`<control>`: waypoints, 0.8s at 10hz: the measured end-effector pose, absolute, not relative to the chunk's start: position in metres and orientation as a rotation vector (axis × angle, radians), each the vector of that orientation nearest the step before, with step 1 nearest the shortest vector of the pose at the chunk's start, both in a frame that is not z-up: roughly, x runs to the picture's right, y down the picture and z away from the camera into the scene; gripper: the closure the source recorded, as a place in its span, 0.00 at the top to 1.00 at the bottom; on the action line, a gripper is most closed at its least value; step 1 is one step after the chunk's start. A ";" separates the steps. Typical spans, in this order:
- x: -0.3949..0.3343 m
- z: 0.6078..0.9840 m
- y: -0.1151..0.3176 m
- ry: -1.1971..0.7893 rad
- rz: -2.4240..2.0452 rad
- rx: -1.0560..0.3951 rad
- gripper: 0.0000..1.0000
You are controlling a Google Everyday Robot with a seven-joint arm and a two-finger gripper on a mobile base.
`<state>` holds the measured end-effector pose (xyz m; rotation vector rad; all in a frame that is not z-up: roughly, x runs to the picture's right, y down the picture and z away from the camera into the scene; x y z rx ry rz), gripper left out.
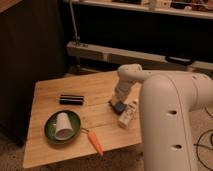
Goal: Wipe the white sponge on the table
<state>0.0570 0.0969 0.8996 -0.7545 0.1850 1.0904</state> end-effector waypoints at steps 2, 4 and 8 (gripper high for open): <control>0.034 0.882 0.102 0.139 1.044 -0.775 0.47; -0.001 0.866 0.111 0.095 0.982 -0.805 0.47; -0.068 0.865 0.118 0.038 0.910 -0.863 0.47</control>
